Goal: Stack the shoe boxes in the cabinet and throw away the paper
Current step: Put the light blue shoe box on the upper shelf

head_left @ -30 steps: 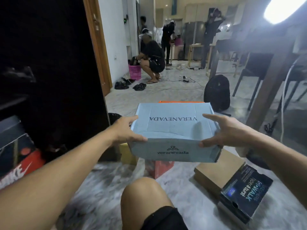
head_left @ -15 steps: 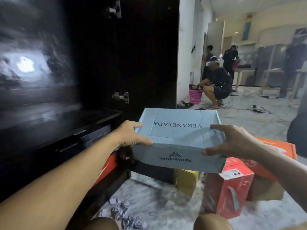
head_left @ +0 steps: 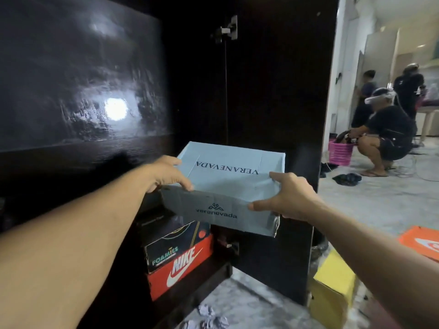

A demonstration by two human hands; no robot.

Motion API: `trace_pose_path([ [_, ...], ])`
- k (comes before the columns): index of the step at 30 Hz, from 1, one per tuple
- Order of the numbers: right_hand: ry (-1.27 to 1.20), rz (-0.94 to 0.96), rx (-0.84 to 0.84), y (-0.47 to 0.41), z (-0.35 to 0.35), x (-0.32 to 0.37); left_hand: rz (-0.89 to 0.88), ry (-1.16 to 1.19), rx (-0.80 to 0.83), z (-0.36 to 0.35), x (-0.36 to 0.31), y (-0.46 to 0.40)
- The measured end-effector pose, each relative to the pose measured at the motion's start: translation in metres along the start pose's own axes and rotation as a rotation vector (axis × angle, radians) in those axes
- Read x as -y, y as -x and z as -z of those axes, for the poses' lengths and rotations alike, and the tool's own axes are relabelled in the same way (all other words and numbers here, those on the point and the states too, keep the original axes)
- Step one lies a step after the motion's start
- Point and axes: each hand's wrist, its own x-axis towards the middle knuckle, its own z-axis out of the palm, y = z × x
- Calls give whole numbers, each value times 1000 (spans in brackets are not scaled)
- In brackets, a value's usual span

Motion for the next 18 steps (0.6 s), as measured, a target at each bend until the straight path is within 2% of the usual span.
trace_pose_path([
  [8, -32, 40, 29, -73, -45, 20, 15, -13, -134, 26, 25, -62],
  [13, 58, 42, 12, -107, -56, 20, 26, 48, -167, 26, 36, -95],
  [15, 29, 70, 15, -115, -60, 22, 24, 54, -238, 25, 39, -104],
  [18, -176, 106, 60, -122, -69, 30, 85, 36, -474, 21, 51, -119],
])
